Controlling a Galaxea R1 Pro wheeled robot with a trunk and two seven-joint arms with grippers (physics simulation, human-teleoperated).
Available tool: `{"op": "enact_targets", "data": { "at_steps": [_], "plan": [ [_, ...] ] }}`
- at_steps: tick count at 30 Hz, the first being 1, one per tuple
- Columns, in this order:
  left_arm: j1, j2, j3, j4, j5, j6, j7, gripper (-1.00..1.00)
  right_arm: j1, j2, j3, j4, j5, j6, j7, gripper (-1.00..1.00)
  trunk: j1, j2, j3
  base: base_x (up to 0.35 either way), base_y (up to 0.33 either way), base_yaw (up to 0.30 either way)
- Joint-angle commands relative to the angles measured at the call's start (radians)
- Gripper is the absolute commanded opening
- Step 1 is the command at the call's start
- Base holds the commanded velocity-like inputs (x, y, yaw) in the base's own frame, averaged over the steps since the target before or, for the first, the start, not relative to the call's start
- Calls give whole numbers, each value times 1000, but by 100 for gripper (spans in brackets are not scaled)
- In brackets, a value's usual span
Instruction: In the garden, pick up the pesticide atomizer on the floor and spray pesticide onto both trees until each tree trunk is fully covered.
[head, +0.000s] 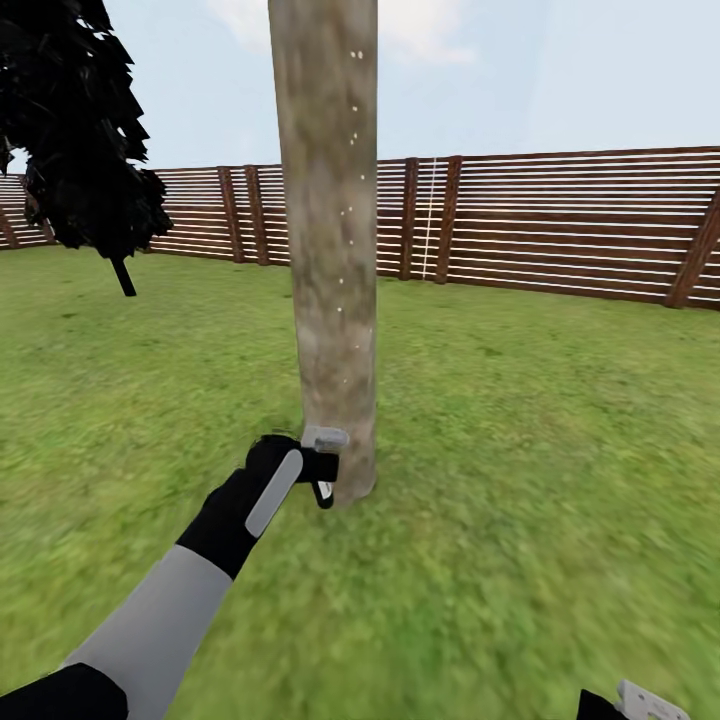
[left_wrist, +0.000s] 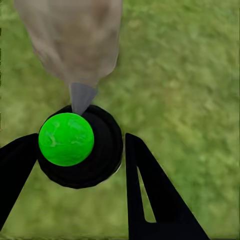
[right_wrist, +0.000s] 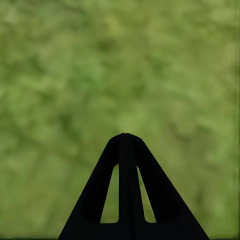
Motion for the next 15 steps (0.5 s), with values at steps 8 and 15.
{"op": "enact_targets", "data": {
  "at_steps": [8,15],
  "plan": [
    [32,22,-1,-1,14,-42,-2,-100,3,1,1,0,-12,4,-2,-100,0,0,-1,-54,232,-98],
    [32,57,-3,-5,13,-52,-121,-100,12,1,1,0,-12,3,1,-100,0,0,-1,178,185,-230]
  ]
}}
